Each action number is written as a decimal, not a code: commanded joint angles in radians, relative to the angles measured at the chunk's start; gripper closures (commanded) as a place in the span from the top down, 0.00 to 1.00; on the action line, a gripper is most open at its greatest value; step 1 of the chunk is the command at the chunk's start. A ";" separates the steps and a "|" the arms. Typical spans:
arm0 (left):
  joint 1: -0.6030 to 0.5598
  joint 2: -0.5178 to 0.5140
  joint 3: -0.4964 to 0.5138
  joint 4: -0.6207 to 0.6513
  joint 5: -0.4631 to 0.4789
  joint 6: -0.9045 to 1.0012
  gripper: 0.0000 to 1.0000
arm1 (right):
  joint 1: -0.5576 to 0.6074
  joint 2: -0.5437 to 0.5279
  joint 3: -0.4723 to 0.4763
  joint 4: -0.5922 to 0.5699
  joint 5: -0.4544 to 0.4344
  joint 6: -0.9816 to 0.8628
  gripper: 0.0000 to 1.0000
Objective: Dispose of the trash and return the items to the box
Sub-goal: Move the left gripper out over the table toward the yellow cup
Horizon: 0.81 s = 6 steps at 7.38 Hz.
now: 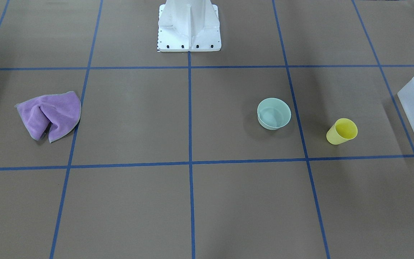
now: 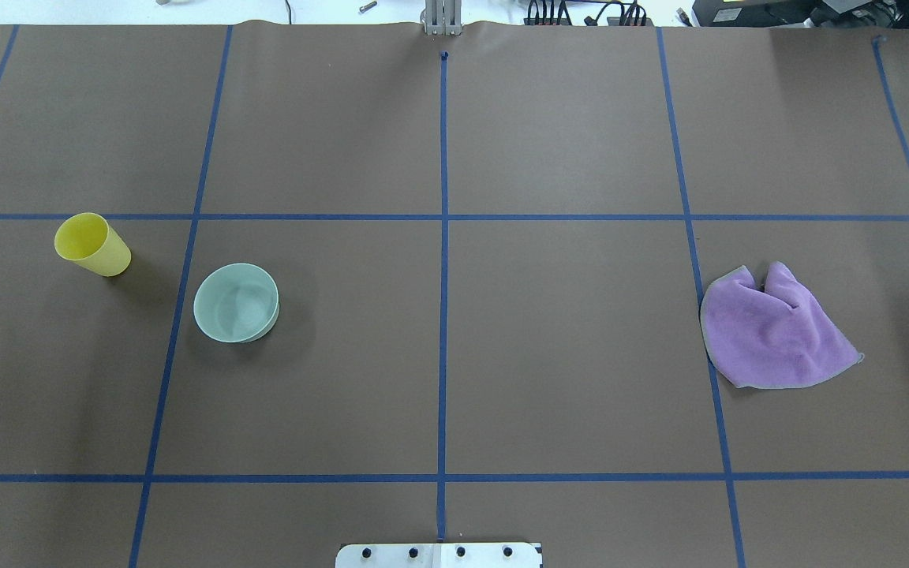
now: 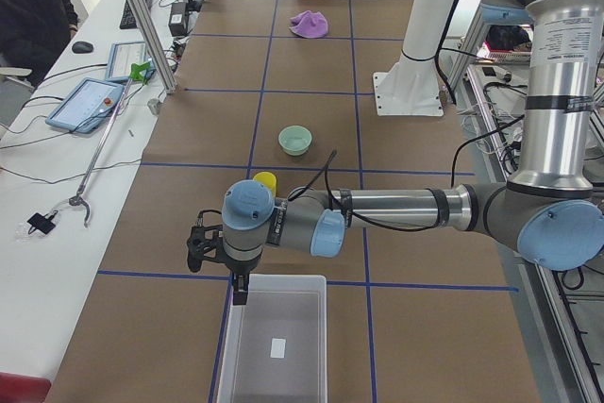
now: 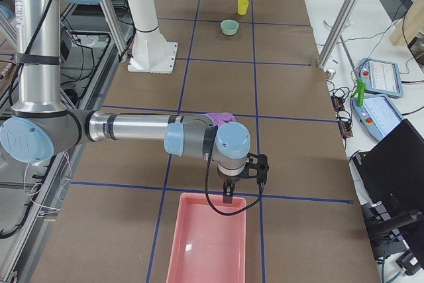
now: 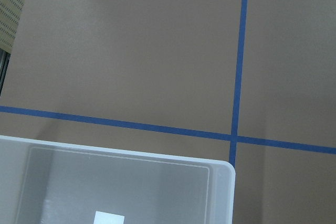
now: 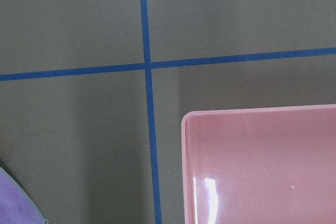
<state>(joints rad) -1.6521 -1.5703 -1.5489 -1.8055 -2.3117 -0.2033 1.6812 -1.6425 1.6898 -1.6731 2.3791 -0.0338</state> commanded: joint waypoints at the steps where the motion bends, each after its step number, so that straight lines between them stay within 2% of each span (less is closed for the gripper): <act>1: 0.002 -0.002 0.000 0.000 0.000 0.001 0.99 | 0.000 0.003 0.002 0.001 0.003 0.000 1.00; 3: 0.006 -0.036 -0.008 0.002 -0.006 -0.002 0.99 | 0.000 0.007 0.008 0.001 0.005 0.000 1.00; 5: 0.078 -0.065 -0.019 -0.012 0.012 -0.001 0.99 | 0.000 0.000 0.014 0.000 0.006 0.000 1.00; 6: 0.103 -0.062 -0.026 -0.081 -0.007 -0.031 0.99 | 0.000 0.000 0.014 -0.002 0.009 0.000 1.00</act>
<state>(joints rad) -1.5814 -1.6296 -1.5649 -1.8298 -2.3081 -0.2126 1.6812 -1.6413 1.7025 -1.6734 2.3854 -0.0338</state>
